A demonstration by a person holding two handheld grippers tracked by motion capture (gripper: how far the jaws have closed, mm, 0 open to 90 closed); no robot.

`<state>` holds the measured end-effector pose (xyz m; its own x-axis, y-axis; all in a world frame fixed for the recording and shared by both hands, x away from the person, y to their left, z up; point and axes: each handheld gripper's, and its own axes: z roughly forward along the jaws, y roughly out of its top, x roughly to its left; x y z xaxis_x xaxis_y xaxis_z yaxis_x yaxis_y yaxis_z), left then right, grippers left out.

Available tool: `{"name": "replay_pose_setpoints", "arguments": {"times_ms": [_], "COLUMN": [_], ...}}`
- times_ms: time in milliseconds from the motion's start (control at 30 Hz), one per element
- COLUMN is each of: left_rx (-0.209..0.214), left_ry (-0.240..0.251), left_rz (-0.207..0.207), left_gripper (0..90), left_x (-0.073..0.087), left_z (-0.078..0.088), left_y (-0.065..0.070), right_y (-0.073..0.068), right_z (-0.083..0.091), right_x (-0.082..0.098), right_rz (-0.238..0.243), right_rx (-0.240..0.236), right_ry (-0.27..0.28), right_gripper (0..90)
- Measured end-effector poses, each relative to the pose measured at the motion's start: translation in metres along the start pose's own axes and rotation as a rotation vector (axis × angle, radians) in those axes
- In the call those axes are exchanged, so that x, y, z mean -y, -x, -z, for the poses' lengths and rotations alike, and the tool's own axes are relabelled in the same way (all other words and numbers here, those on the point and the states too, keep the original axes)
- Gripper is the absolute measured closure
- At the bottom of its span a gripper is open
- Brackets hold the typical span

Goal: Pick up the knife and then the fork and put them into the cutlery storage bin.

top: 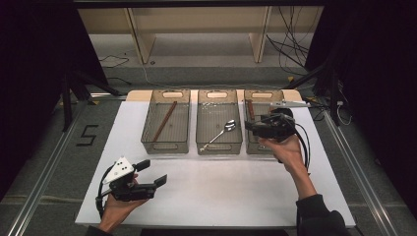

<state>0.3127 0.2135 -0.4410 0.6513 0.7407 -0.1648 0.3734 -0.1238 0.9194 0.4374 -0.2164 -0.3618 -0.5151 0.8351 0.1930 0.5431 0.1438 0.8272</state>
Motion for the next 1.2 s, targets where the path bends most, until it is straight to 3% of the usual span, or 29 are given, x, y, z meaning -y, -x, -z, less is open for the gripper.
{"name": "replay_pose_setpoints", "arguments": {"times_ms": [967,1200], "left_rx": [0.011,0.016], "left_ry": [-0.011,-0.015], "left_rz": [0.017,0.017], "left_gripper": [15.1,15.1], "left_x": [-0.001,-0.001], "left_z": [-0.002,-0.003], "left_y": [-0.001,0.000], "right_y": [-0.026,-0.033], "right_z": [0.029,0.030], "right_x": [0.063,0.078], "right_rz": [0.056,0.074], "right_rx": [-0.109,-0.132], "right_ry": [0.102,0.102], "right_gripper": [24.2,22.6]}}
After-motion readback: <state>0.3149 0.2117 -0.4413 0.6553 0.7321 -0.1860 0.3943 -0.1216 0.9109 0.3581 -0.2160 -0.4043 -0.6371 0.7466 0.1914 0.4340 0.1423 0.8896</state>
